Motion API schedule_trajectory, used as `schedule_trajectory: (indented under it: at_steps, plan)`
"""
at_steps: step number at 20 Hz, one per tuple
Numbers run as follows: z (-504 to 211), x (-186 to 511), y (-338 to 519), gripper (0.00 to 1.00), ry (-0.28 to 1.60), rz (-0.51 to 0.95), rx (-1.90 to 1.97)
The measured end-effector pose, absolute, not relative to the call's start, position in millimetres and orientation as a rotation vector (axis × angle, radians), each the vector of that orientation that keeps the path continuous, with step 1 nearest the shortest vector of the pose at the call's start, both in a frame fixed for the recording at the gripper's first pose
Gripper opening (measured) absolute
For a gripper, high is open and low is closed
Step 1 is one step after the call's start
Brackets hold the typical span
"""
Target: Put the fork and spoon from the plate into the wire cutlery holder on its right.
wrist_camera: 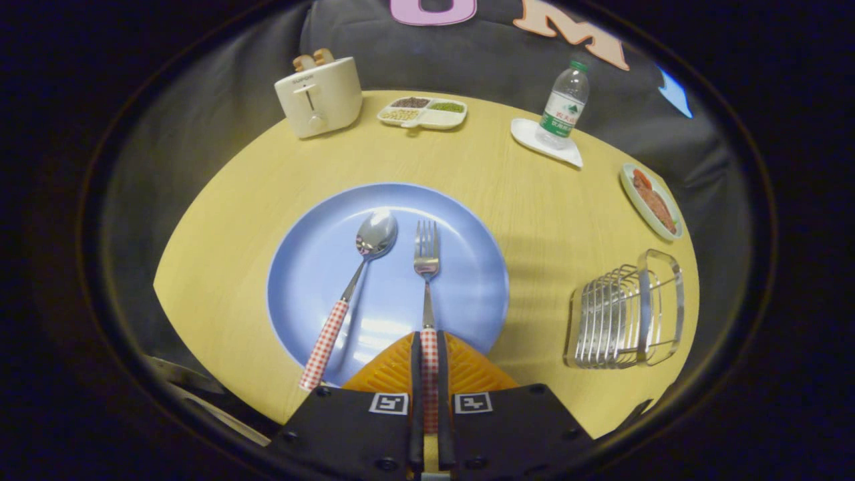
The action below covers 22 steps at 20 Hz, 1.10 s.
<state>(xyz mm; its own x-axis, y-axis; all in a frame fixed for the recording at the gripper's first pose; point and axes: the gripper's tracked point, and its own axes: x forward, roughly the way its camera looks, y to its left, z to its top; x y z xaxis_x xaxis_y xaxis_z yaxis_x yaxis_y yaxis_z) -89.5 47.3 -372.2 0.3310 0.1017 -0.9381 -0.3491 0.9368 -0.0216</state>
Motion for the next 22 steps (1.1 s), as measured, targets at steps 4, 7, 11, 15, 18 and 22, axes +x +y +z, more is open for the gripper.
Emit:
schedule_trajectory:
  at_steps: [4,7,11,15,18,22]
  plan:
    - [-349.4,-79.6,40.1,0.11,1.201,0.349,-0.255]
    - [-331.5,-69.7,28.5,0.11,1.200,0.371,-0.259]
    - [-312.6,-59.8,5.6,0.11,1.218,0.391,-0.273]
    - [-293.1,-48.9,-28.2,0.11,1.226,0.412,-0.357]
    - [-279.0,-41.1,-47.7,0.11,1.224,0.424,-0.381]
    - [-266.6,-42.3,-91.9,0.11,1.261,0.438,-0.500]
